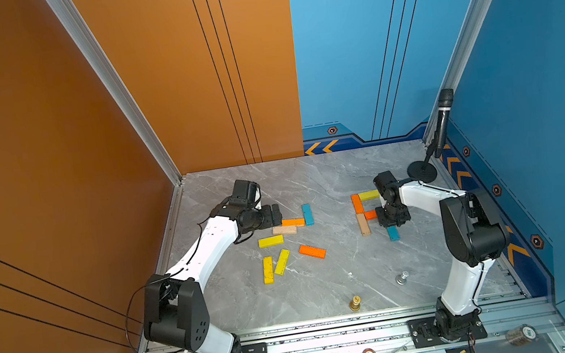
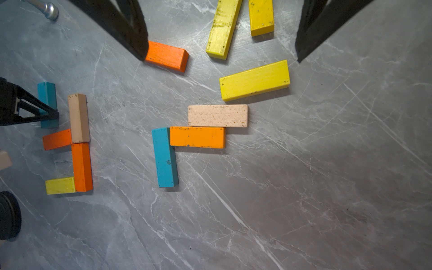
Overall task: Assemble the number 6 with building blocks
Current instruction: Assemble the building block at the center of the board.
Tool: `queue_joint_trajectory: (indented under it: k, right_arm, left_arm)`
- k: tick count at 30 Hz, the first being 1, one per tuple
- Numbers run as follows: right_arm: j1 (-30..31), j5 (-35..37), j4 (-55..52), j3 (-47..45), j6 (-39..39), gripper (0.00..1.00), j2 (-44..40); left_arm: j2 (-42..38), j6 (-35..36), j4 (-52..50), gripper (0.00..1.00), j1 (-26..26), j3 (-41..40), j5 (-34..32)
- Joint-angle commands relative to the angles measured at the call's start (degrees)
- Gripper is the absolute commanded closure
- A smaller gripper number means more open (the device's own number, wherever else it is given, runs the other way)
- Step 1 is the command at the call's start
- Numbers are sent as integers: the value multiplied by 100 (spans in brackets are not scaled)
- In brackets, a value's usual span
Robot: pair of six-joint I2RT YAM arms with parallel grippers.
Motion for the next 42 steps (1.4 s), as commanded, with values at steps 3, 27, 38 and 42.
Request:
queue_joint_trajectory:
  k: [3,27,38,42]
  right_arm:
    - [70,-122,56,15,-85,73,303]
    - [167,-87,-145,207,-50,56,-51]
    - [631,-171,223,98,854,43,-1360]
    - [1354,139,497,272,1526,42,-1226]
  left_arm:
    - [78,93,-16,2,-37,94,-89]
    - [52,98,-15,2,-36,104,-83]
    - [83,125,-85,2,-213,110,-392]
    - [144,89,-224,2,-197,238,-466]
